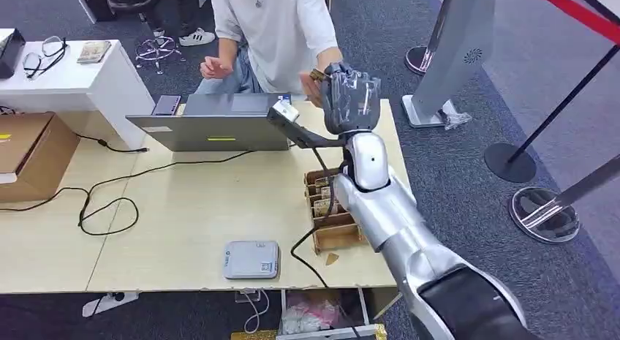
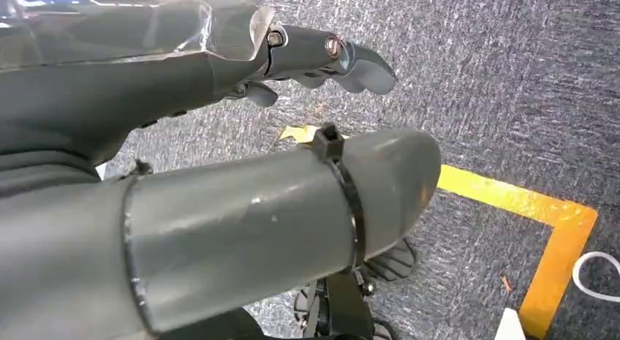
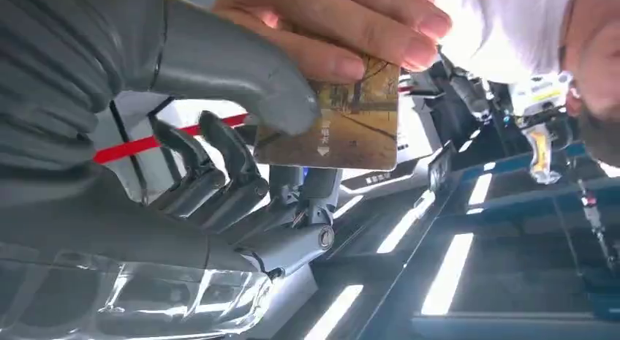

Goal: Pass the card to the sensor for recognition and then transmit it.

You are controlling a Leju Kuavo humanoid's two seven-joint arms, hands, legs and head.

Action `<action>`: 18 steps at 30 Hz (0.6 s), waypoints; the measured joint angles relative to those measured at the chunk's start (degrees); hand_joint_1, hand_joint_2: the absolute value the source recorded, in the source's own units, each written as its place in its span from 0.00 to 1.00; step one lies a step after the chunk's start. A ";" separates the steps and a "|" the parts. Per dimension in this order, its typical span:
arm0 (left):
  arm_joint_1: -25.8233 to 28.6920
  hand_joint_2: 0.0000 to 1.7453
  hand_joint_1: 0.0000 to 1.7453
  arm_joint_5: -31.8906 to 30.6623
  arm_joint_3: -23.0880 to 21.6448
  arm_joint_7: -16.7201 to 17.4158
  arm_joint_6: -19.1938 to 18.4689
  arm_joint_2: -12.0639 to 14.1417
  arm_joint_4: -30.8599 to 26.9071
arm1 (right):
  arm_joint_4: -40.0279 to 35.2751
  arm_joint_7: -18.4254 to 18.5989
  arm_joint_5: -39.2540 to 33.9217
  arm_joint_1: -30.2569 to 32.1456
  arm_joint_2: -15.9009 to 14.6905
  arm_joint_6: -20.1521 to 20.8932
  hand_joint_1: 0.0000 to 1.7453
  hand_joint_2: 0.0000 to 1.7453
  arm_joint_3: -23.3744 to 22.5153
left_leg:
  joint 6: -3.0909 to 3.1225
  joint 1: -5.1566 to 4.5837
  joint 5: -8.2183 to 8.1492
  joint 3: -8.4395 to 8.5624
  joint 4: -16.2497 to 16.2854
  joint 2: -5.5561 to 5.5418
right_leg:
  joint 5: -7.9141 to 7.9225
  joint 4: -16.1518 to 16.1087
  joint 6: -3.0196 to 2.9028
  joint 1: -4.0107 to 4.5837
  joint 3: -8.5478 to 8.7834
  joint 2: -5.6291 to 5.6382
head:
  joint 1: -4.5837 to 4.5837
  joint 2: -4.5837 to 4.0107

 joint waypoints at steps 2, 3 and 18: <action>0.00 0.00 0.00 0.24 0.00 1.08 -1.21 0.15 0.00 | 1.49 -0.02 0.04 -0.60 0.64 0.64 0.00 0.00 0.00 | 0.00 0.00 0.00 0.00 0.00 0.01 | 0.00 0.01 0.00 0.00 0.00 0.01 | 0.00 0.00; 0.00 0.00 0.00 0.28 0.02 1.21 -1.54 0.26 0.00 | 2.06 -0.46 -0.39 -0.81 0.96 1.12 0.00 0.00 0.00 | 0.00 0.00 0.00 0.00 0.00 0.01 | 0.00 0.01 0.00 0.00 0.00 0.01 | 0.00 0.00; 0.09 0.00 0.00 2.08 0.59 1.36 -1.25 0.59 0.00 | -3.17 -15.65 -15.41 3.22 0.48 16.16 0.00 0.00 1.05 | 0.00 -0.02 0.00 0.01 0.01 -0.02 | 0.00 -0.02 0.00 -0.01 -0.01 -0.01 | 0.02 0.00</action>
